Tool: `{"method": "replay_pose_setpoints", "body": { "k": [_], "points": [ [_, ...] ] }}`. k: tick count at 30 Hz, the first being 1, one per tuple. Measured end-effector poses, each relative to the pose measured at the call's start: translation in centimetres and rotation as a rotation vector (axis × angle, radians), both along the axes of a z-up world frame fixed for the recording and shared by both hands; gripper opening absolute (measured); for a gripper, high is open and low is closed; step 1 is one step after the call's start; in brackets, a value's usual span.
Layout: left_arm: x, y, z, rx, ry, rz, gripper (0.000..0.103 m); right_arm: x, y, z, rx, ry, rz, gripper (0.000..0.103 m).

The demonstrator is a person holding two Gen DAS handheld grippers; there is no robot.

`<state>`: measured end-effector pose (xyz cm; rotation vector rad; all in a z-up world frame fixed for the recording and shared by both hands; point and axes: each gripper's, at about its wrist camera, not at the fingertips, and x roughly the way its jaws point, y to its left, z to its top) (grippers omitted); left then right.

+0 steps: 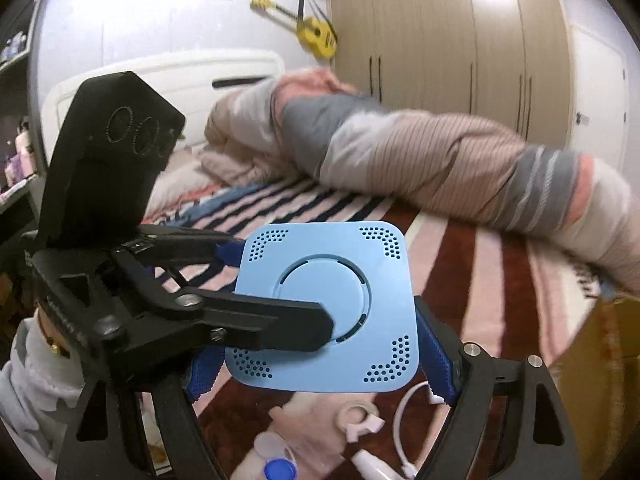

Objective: Organize rigid objects
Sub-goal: 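Carry the blue speaker into the box and release it beside the spray bottle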

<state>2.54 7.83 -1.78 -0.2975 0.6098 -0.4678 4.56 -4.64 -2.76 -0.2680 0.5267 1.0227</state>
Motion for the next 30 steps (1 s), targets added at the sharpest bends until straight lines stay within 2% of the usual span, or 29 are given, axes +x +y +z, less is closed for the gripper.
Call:
{"method": "replay_pose_setpoints", "body": {
  "k": [2,6,14,18,24,30],
  "points": [
    [0.0,-1.8,1.3,0.016,-0.027,-0.024,0.058,-0.4,-1.6,1.0,0.020,-0.029,-0.020,0.080],
    [0.2,-5.9,3.9,0.075,-0.086,-0.047,0.052,0.0,-5.5,2.8,0.069,-0.055,-0.065,0.080],
    [3.6,-13.2,6.4,0.113,-0.125,-0.147,0.048,1.7,-13.3,5.4,0.118,-0.088,-0.202,0.079],
    [6.1,-17.2,6.0,0.157,-0.102,-0.205,0.048,3.9,-17.0,5.2,0.100,-0.067,-0.291,0.079],
    [10.2,-21.3,3.5,0.218,-0.014,-0.263,0.049,7.5,-20.3,3.4,0.052,0.034,-0.368,0.079],
    [11.8,-22.4,2.1,0.260,0.031,-0.238,0.050,9.5,-21.6,1.5,-0.008,0.079,-0.399,0.079]
  ]
}}
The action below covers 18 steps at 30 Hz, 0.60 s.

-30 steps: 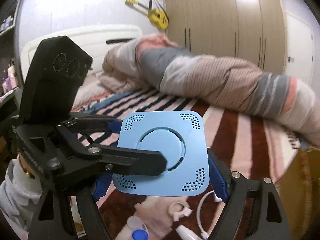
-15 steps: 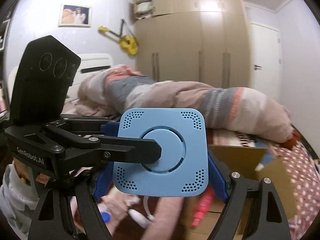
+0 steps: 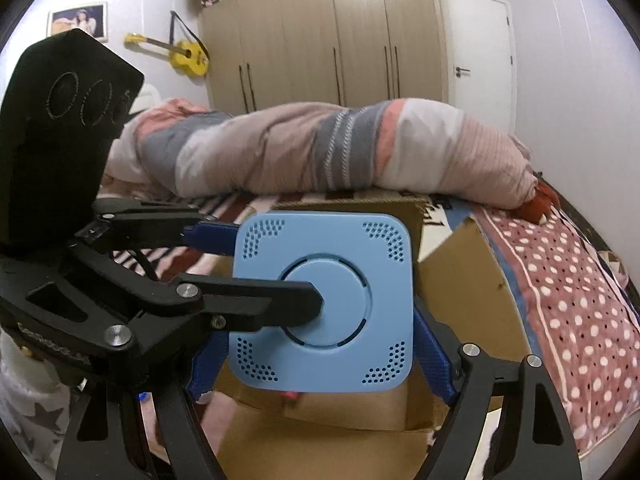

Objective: Organize rigid objects
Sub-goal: 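Carry the blue speaker into the box and release it beside the spray bottle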

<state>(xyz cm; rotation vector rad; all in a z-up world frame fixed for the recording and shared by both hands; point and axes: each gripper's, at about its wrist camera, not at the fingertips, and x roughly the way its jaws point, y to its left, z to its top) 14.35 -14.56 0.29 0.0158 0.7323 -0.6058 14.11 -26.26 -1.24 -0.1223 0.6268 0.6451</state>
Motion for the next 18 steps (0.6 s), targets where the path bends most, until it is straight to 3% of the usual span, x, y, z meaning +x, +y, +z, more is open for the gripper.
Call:
{"method": "replay_pose_setpoints", "body": {
  "k": [4,6,8,18],
  "points": [
    [0.3,0.3,-0.4,0.006,0.017,0.025,0.058,0.7,-0.2,-0.8,-0.020,0.021,-0.021,0.080],
    [0.1,0.8,-0.3,0.010,0.003,0.049,0.071,1.1,-0.1,-1.2,-0.036,0.037,-0.031,0.080],
    [-0.3,1.5,0.2,0.007,-0.022,0.067,0.075,1.1,-0.1,-1.3,-0.032,0.047,-0.026,0.080],
    [-4.4,7.0,2.6,0.041,-0.135,0.187,0.086,-1.2,1.4,0.5,0.002,0.006,0.026,0.087]
  ]
}}
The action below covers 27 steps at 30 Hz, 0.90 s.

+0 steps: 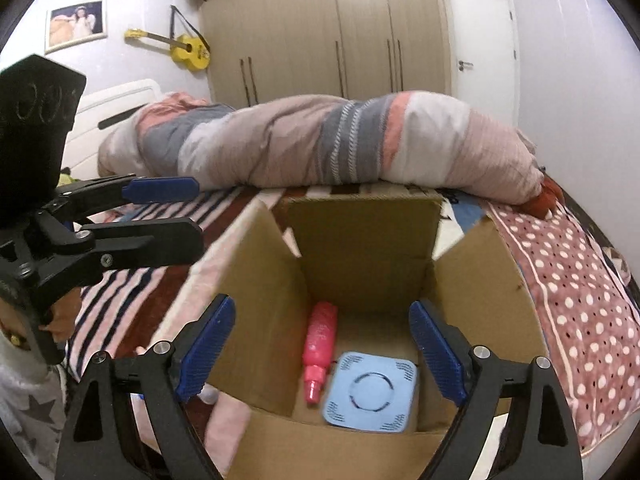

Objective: Organize rigid objects
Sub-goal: 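Carry the blue speaker into the box and release it beside the spray bottle, then grasp the white dropper bottle with the right gripper while the left grasps the lens case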

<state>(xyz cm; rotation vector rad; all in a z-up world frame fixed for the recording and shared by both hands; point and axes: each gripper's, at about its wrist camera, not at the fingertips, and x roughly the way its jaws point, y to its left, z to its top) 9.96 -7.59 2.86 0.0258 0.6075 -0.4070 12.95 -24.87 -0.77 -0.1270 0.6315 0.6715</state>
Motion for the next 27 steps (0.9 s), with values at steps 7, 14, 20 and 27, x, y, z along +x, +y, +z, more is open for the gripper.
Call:
{"method": "replay_pose_setpoints", "body": {
  "k": [7,14,20,27],
  "points": [
    [-4.0,6.2,-0.5,0.022,-0.020,0.141,0.086,-3.9,3.3,2.0,0.037,-0.087,0.139,0.087],
    [-8.5,11.8,-4.3,0.044,0.015,0.263,0.086,-8.2,8.7,1.5,0.017,-0.061,0.331,0.087],
    [-11.9,14.4,-9.6,0.016,0.086,0.301,0.086,-10.5,12.9,-2.7,-0.056,0.043,0.432,0.079],
    [-14.2,13.2,-16.4,-0.068,0.218,0.240,0.086,-9.6,14.1,-9.5,-0.187,0.168,0.374,0.070]
  ]
}}
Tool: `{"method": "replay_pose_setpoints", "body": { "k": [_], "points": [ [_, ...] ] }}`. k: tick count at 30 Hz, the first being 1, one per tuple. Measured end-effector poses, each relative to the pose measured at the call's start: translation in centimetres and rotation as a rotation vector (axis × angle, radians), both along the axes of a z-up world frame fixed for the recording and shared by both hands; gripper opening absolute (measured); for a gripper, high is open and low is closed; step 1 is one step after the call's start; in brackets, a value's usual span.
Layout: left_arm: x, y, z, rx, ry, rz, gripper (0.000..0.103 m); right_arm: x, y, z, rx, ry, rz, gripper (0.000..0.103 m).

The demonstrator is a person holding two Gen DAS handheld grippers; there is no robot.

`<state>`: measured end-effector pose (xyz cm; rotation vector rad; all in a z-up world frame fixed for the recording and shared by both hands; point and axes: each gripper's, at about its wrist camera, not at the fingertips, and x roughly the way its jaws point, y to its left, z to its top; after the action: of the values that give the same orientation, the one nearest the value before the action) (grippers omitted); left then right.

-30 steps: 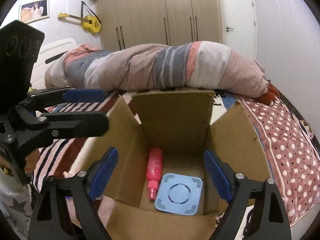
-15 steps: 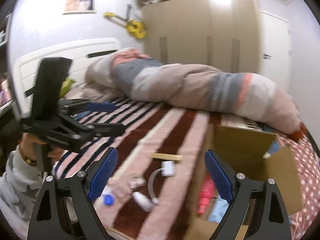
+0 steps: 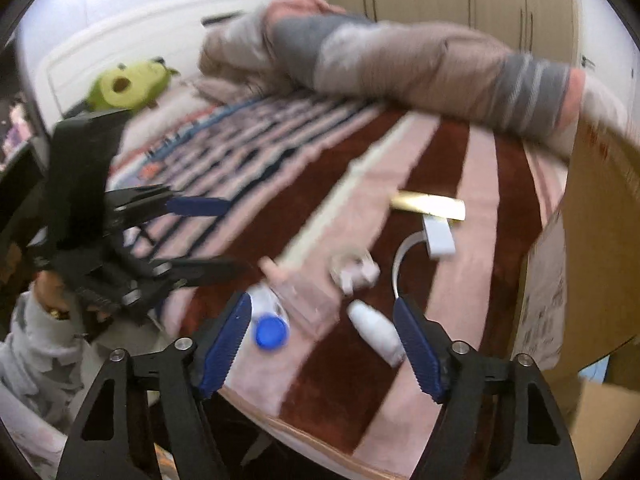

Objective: Organize rigid objects
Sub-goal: 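Grasp the white dropper bottle with the right gripper while the left grasps the lens case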

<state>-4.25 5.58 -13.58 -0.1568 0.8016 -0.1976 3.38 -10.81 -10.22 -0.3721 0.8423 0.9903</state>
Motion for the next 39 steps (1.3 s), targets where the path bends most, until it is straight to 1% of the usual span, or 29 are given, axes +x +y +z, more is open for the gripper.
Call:
{"method": "replay_pose_setpoints", "body": {
  "k": [4,6,8,10,12,15,17,19,22,26,28,29,33,35,37,39],
  "points": [
    [-0.4,-1.2,-2.3,-0.049,0.040,-0.032,0.086,1.4,-0.2,-2.9,-0.078,-0.001,-0.040,0.063],
    [-0.3,-1.9,-3.0,-0.069,0.055,-0.045,0.086,2.1,-0.2,-4.0,-0.093,0.011,-0.050,0.059],
    [-0.1,-2.4,-3.4,-0.082,0.060,-0.050,0.086,2.6,-0.4,-4.6,-0.093,0.029,-0.049,0.053],
    [0.0,-2.8,-3.5,-0.077,0.057,-0.047,0.086,2.7,-0.4,-4.8,-0.096,0.020,-0.046,0.050],
    [0.3,-3.2,-3.6,-0.058,0.056,-0.038,0.079,2.8,-0.4,-4.9,-0.102,0.012,-0.040,0.049],
    [0.6,-3.4,-4.0,-0.020,0.067,-0.024,0.070,3.0,-0.6,-5.0,-0.106,0.029,-0.037,0.048],
    [0.6,-3.1,-3.9,-0.014,0.064,-0.021,0.067,3.0,-0.5,-5.1,-0.113,0.022,-0.038,0.048],
    [0.8,-2.9,-3.9,-0.008,0.066,-0.014,0.060,3.2,-0.6,-5.3,-0.117,0.019,-0.043,0.048],
    [0.8,-2.4,-3.9,-0.023,0.071,-0.009,0.059,3.4,-0.6,-5.6,-0.110,0.046,-0.037,0.048],
    [0.6,-2.0,-3.6,-0.012,0.072,-0.001,0.059,2.9,-0.8,-5.4,-0.100,0.070,-0.007,0.037],
    [0.5,-1.6,-3.4,-0.004,0.070,0.013,0.060,3.0,-0.9,-5.3,-0.075,0.114,0.009,0.036],
    [0.5,-1.3,-3.3,-0.004,0.072,0.022,0.060,3.0,-0.9,-5.4,-0.073,0.117,0.011,0.036],
    [0.4,-0.2,-3.3,-0.004,0.077,0.048,0.059,3.2,-0.1,-6.2,-0.106,0.083,0.001,0.036],
    [0.3,0.2,-3.3,-0.020,0.077,0.056,0.059,3.2,0.5,-6.6,-0.103,0.090,0.012,0.036],
    [0.3,0.4,-3.2,-0.020,0.074,0.061,0.059,3.4,0.9,-7.0,-0.104,0.085,0.020,0.036],
    [0.2,0.5,-3.1,-0.011,0.072,0.068,0.060,3.5,1.1,-7.2,-0.110,0.076,0.012,0.024]
  ]
}}
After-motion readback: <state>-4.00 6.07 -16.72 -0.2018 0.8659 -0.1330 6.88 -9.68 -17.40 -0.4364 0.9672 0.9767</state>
